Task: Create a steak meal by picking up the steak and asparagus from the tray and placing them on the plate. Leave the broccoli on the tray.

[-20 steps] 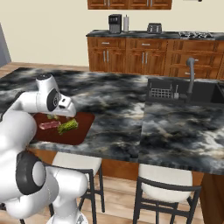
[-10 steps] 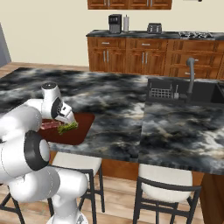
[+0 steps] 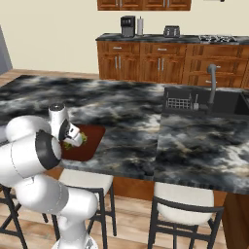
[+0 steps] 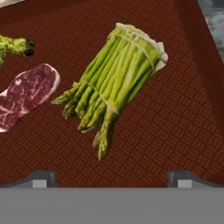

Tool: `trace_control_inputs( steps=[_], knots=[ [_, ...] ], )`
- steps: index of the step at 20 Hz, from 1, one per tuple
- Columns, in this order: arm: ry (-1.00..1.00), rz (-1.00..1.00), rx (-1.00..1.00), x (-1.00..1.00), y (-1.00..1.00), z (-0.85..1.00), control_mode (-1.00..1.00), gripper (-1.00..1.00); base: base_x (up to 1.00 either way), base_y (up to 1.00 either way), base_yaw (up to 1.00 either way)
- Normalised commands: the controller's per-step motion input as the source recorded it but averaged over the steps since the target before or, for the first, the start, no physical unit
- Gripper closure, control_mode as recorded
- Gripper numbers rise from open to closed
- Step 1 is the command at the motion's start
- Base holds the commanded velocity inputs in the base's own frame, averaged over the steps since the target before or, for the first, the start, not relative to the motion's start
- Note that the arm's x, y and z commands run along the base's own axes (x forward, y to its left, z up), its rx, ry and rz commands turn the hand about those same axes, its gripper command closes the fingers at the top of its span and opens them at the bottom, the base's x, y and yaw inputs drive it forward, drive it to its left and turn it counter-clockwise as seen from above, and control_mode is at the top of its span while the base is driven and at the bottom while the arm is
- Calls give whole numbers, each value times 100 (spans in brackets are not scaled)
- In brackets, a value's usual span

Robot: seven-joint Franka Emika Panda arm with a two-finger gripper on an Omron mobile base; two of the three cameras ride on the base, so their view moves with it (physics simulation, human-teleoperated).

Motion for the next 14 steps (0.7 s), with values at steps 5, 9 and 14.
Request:
trace_control_inputs(
  steps=[5,9,14],
  knots=[
    [0,-2,0,29,24,-12,-100,-100,0,0,0],
    [0,-3,0,34,13,-15,-100,-100,0,0,0],
    [0,-7,0,34,1,-25,-100,-100,0,0,0]
  ],
)
